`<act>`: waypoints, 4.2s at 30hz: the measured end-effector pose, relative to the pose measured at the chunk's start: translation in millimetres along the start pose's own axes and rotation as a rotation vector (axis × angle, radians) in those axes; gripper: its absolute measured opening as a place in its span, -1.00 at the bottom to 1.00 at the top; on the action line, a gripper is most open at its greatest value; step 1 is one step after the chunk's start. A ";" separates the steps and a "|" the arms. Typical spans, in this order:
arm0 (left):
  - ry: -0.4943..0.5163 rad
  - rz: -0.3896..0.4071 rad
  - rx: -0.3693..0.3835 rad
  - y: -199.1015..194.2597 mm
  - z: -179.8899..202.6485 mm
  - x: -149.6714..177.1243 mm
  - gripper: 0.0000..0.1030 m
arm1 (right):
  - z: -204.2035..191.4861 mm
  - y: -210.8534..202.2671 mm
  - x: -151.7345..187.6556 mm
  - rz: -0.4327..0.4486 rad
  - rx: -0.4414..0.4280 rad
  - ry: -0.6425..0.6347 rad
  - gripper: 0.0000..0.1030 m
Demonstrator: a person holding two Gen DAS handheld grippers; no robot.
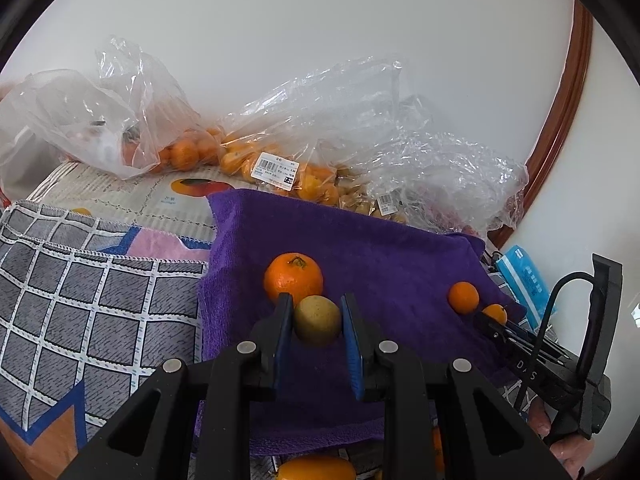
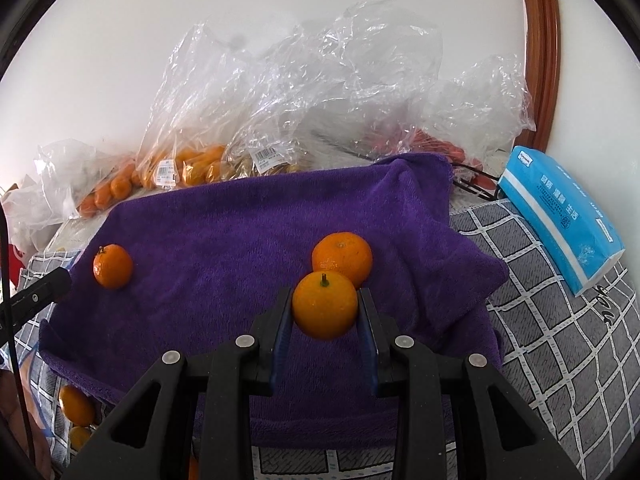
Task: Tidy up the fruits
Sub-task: 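Lower the orange with the right gripper and open it while the left gripper releases the yellow-green fruit, then withdraw both grippers from the towel toward the loose fruit on the bed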
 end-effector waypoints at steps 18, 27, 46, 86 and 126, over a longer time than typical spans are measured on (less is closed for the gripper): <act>0.010 -0.013 0.009 2.2 1.0 1.2 -0.55 | -1.5 5.8 3.2 -0.039 0.004 -0.015 -0.40; 0.021 -0.028 0.015 3.8 3.0 1.2 -0.55 | -3.4 7.4 3.8 -0.052 0.007 -0.030 -0.40; -0.069 -0.106 0.083 9.5 -2.9 0.5 -0.55 | 0.5 -1.2 -0.6 -0.009 0.028 -0.027 -0.28; 0.054 -0.015 -0.101 5.5 3.9 4.7 -0.31 | -14.0 -19.8 1.2 0.021 0.034 -0.050 -0.25; 0.053 -0.076 -0.180 -93.1 -79.9 71.3 -0.13 | -88.7 -75.3 64.7 -0.084 -0.155 -0.062 -0.16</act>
Point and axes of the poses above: each gripper's, at about its wrist camera, not at the fingertips, and y roughly the way its jaws point, z to its right, x to its underside, the point moved 6 cm from there along y, roughly the way its jaws point, and after that the axes turned 11 degrees about -y, right-handed, at the moved point
